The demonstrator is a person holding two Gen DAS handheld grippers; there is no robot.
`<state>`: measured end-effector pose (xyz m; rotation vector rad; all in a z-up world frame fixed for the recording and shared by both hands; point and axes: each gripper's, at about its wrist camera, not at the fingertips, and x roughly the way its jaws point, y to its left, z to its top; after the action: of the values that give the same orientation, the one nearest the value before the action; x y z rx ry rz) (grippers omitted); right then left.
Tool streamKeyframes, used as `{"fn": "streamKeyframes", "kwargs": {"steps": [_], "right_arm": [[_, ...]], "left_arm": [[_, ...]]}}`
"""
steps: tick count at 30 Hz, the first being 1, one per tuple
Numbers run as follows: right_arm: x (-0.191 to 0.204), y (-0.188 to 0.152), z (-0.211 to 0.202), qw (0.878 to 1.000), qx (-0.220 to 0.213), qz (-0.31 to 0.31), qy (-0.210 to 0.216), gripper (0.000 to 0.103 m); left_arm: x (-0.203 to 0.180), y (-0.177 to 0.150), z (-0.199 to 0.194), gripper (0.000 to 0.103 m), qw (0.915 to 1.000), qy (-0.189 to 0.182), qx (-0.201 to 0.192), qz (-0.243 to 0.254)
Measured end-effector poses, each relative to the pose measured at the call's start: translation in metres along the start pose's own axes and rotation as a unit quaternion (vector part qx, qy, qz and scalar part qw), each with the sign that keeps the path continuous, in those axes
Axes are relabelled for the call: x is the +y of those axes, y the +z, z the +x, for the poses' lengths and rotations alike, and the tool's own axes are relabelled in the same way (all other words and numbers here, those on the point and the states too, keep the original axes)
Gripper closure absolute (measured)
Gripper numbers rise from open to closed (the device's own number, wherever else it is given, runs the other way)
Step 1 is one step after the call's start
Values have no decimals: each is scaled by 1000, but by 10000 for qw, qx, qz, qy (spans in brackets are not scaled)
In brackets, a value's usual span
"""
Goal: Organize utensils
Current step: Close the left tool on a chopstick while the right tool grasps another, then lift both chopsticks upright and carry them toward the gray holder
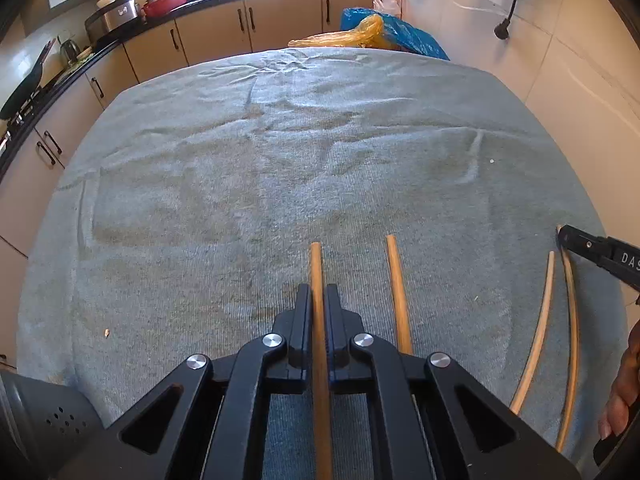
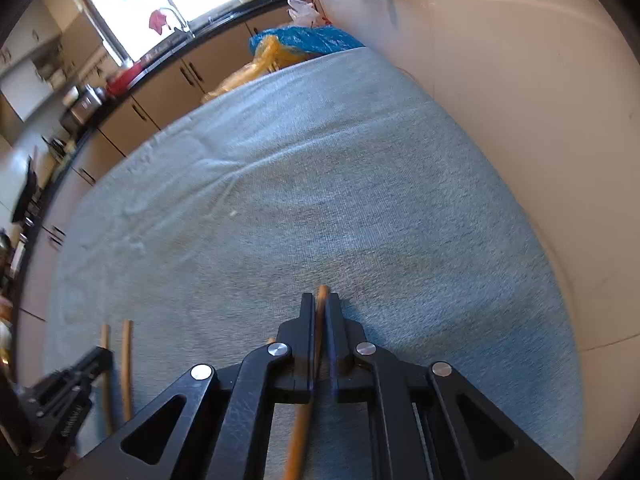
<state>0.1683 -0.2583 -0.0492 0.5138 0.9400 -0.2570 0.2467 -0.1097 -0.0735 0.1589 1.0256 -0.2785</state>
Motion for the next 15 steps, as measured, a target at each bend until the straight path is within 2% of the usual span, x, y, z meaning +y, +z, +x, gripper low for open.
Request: {"fn": "streamKeyframes", "kwargs": {"steps": [2, 8, 15], "right_arm": [[0, -2, -6, 9999, -96, 29, 12, 99], [5, -13, -41, 9976, -564, 20, 399, 99], [23, -34, -98, 9871, -1360, -272, 799, 99]], "left_arm": [[3, -2, -7, 97, 9999, -81, -79, -31], [9, -9, -41, 97, 9986, -199, -495, -57], [10, -27, -103, 97, 9915, -338, -1257, 8]]}}
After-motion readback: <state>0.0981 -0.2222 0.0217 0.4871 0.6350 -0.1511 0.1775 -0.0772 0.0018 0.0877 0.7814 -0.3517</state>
